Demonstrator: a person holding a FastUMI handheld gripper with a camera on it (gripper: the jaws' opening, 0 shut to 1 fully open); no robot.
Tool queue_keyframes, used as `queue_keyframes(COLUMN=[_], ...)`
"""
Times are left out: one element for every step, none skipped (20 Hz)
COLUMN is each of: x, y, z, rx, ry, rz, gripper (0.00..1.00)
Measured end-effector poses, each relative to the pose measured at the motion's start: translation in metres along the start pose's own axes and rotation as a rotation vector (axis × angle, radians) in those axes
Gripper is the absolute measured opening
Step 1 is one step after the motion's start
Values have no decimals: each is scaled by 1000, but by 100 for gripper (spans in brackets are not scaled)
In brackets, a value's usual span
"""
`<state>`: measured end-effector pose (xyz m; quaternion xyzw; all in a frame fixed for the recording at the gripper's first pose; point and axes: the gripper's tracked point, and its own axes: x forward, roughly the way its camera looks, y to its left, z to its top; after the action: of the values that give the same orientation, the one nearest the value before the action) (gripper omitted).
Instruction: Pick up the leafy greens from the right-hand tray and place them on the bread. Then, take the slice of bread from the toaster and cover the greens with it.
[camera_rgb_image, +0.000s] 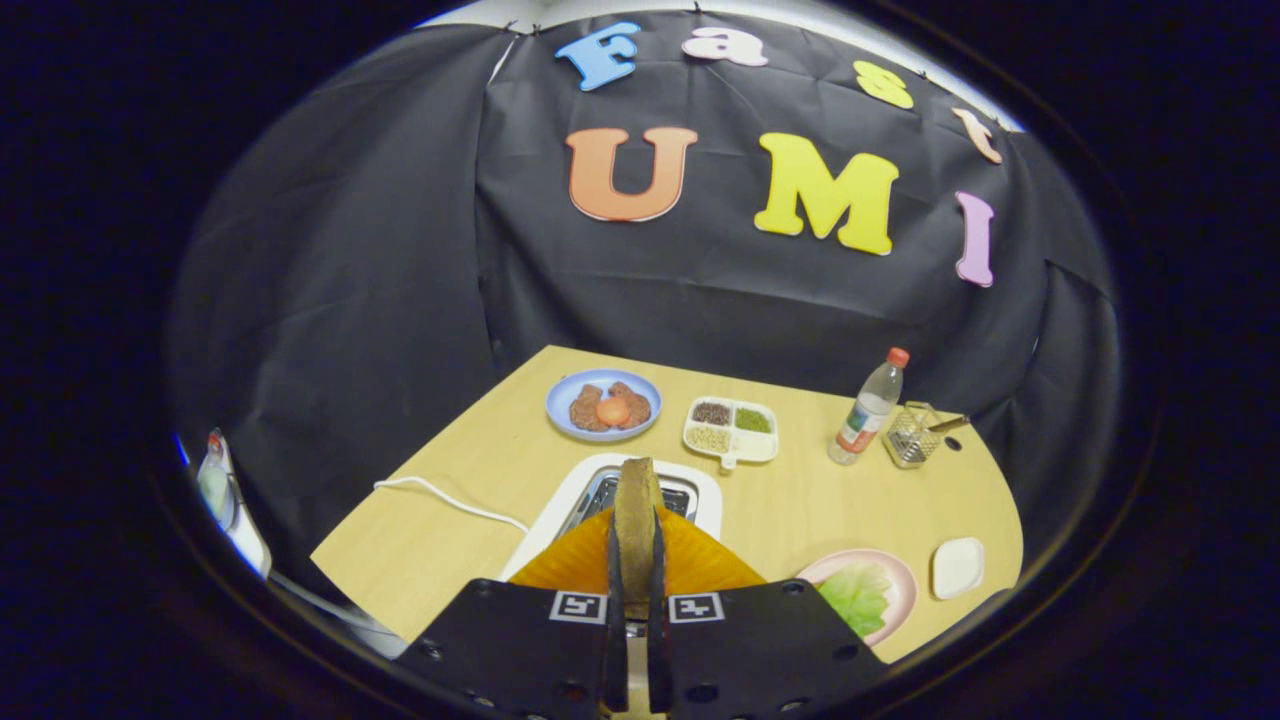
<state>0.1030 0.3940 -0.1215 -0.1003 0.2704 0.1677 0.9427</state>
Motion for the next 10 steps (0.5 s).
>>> queue_keyframes(x=[-8,-17,-27,-36,-46,-56,-64,-73,-80,-86], y=[-1,-2,-3,-2,-4,-6,-8,-13,-20,-30], z=[8,14,22,26,31,36,42,46,49,51], rx=[1,7,19,34,49,71,88,99,102,101], ry=[-17,-31,-47,-49,-50,-56,-67,-80,-96,-112], rz=[-1,2,14,28,38,51,64,68,63,48], gripper=[8,8,8,8,8,8,8,8,8,8])
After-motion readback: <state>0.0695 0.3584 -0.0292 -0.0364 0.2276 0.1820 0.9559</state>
